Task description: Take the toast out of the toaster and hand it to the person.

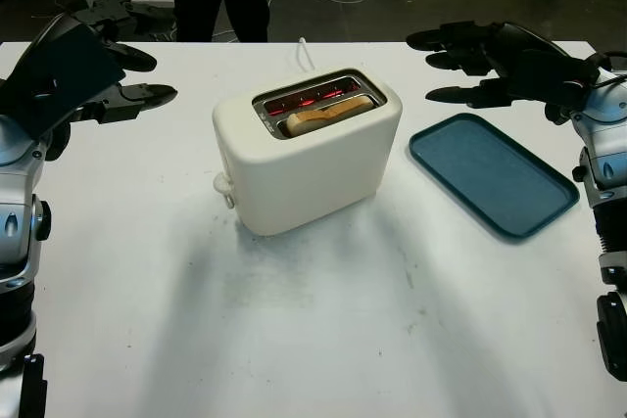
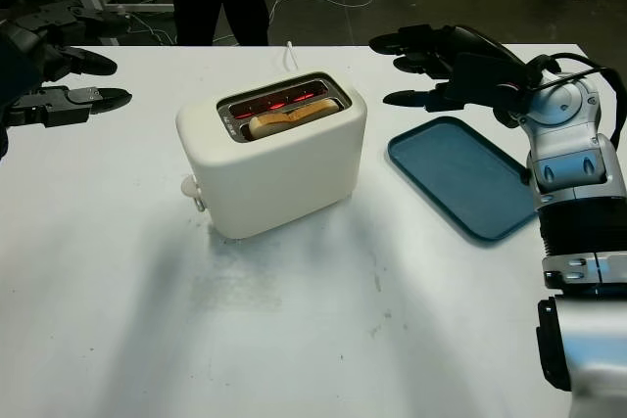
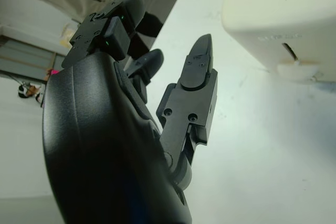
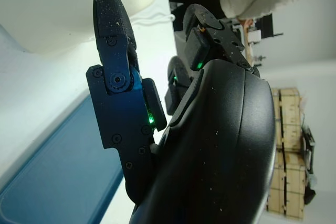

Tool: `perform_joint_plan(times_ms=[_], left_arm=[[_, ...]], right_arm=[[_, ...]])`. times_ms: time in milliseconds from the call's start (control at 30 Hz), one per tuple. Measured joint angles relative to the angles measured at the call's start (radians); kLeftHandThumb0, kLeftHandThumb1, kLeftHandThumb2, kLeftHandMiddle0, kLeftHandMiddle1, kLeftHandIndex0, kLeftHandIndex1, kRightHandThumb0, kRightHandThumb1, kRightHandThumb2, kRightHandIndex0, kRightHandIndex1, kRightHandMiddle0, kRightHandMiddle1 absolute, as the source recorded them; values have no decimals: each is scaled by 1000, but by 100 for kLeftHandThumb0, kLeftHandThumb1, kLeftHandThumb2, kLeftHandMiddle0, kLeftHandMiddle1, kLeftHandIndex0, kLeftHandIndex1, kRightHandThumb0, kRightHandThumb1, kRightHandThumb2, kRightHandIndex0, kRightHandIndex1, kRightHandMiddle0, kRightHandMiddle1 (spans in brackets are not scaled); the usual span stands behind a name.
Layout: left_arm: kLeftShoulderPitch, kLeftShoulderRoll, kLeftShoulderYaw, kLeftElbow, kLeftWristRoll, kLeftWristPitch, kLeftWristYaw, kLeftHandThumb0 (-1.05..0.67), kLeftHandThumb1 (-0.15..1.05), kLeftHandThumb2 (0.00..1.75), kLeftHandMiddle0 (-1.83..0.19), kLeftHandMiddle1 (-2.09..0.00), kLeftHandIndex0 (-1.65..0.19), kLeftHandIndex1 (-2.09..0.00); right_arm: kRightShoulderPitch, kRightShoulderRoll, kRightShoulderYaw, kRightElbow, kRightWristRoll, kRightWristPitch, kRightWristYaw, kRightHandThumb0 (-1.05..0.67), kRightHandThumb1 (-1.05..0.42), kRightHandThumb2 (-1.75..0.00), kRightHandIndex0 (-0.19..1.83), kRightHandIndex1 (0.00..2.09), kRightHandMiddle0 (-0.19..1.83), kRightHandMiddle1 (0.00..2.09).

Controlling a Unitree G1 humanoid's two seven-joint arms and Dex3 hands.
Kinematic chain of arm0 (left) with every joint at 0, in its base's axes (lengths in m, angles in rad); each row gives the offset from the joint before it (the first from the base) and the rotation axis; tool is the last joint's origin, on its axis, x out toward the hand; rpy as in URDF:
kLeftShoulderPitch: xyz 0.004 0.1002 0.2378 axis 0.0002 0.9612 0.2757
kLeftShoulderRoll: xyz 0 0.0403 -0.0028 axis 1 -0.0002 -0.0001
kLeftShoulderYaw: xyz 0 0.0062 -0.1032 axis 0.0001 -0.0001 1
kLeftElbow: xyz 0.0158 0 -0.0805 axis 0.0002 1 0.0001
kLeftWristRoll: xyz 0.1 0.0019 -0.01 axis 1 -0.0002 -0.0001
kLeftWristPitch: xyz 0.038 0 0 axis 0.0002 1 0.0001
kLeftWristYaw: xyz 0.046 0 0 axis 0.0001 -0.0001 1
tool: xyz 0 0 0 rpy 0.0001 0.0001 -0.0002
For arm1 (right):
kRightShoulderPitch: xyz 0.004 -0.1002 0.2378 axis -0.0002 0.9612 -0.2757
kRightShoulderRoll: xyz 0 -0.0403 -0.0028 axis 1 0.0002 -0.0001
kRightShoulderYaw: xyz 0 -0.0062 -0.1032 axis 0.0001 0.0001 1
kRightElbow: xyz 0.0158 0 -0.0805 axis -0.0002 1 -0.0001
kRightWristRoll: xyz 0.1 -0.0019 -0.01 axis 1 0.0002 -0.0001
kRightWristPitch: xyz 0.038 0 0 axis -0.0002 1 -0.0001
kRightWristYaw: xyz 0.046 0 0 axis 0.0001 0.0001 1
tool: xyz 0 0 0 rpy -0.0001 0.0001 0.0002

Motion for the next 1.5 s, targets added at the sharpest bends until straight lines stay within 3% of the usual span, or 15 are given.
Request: perform_joint_plan(times_ms=[1400,1500], left_arm=[[0,-3,1,1,0,-8,3,-2,91,14,-6,-102,-22,-55],[0,-3,1,1,1,-10,3,-3,90,14,-8,-102,-24,-55]], right_arm=[[0,0,0,1,-2,-3,0,-69,-92,-16,33,0,35,0],[0,0,0,1,-2,-3,0,-66,-92,-9,34,1,35,0]])
